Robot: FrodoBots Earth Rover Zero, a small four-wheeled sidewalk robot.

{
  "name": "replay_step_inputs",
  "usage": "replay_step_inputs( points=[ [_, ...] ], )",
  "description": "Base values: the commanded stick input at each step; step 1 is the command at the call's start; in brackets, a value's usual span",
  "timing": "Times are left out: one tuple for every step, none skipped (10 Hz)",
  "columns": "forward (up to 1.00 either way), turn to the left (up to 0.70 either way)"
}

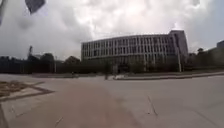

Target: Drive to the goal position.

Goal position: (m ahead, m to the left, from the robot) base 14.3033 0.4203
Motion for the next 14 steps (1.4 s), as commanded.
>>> replay_step_inputs(
  points=[
    [0.7, 0.0],
    [0.7, 0.0],
    [0.7, 0.0],
    [0.7, 0.0],
    [0.7, 0.0],
    [0.7, 0.0],
    [0.7, 0.0],
    [0.7, 0.0],
    [0.69, 0.0],
    [0.51, 0.0],
    [0.32, 0.0],
    [0.17, 0.0],
    [0.07, 0.0],
    [0.0, 0.0]
  ],
)
